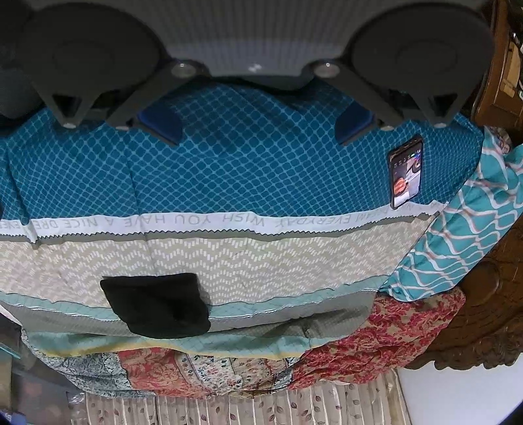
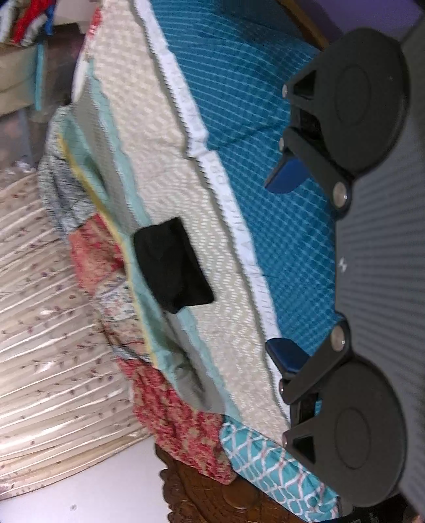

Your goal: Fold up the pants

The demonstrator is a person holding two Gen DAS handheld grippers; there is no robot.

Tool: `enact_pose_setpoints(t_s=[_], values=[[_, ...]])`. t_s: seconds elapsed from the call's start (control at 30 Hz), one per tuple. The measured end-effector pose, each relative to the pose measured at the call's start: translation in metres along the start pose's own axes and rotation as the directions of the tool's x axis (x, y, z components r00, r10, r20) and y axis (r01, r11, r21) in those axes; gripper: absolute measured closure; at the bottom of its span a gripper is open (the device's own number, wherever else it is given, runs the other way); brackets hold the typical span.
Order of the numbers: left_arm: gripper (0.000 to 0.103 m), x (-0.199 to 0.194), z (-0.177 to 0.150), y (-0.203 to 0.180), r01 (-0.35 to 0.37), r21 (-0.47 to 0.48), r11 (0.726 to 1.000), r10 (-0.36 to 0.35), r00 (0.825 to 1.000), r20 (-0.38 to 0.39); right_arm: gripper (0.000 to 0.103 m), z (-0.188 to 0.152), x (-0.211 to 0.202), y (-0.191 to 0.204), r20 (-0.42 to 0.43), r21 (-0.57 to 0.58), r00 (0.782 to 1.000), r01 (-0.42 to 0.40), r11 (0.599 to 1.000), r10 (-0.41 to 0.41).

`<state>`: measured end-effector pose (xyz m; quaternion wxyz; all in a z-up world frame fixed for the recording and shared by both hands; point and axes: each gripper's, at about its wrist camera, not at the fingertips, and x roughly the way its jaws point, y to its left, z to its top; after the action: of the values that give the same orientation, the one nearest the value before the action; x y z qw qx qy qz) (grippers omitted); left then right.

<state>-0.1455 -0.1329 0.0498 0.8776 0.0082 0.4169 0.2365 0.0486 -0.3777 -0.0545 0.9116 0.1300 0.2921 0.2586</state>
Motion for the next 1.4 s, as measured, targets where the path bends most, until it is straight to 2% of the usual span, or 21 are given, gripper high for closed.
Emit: enact_pose_setpoints(t_s=[0.17,0.47,0.57,0.67,0.73,0.97,1.13,1.4], values=[[0.0,0.001,-0.001,-0.003,0.014,0.007,1.0,-0.014,1.0,-0.015,0.006,0.005,-0.007,-0.002,0.069,-0.016,0.998,0.016,1.0,-0.015],[0.0,0.008,-0.007,-0.011,0.055,0.03,0.998,-0.052,0.995,-0.088,0.006,0.0,0.004,-0.002,0.009,0.0,1.0,0.007,1.0,-0.007],[0.0,0.017,-0.01,-0.011,0.083,0.023,0.996,-0.079,0.986,-0.147,0.006,-0.002,0.005,-0.003,0.0,0.009,1.0,0.012,1.0,-0.012],[0.0,0.027,-0.014,-0.009,0.128,0.002,0.992,-0.124,0.967,-0.223,0.006,-0.003,0.007,-0.007,-0.02,0.029,1.0,0.014,0.999,-0.014],[0.0,0.031,-0.016,-0.009,0.134,-0.007,0.991,-0.131,0.96,-0.246,0.006,-0.004,0.008,-0.007,-0.029,0.04,0.999,0.015,0.999,-0.014],[0.0,0.03,-0.017,-0.012,0.124,-0.005,0.992,-0.122,0.96,-0.251,0.006,-0.005,0.008,-0.008,-0.033,0.046,0.999,0.015,0.999,-0.014],[0.0,0.037,-0.019,-0.011,0.111,-0.003,0.994,-0.107,0.95,-0.295,0.006,-0.007,0.009,-0.009,-0.046,0.054,0.999,0.016,0.998,-0.013],[0.0,0.035,-0.019,-0.011,0.097,0.009,0.995,-0.09,0.956,-0.28,0.006,-0.005,0.009,-0.012,-0.056,0.06,0.998,0.015,0.998,-0.011]])
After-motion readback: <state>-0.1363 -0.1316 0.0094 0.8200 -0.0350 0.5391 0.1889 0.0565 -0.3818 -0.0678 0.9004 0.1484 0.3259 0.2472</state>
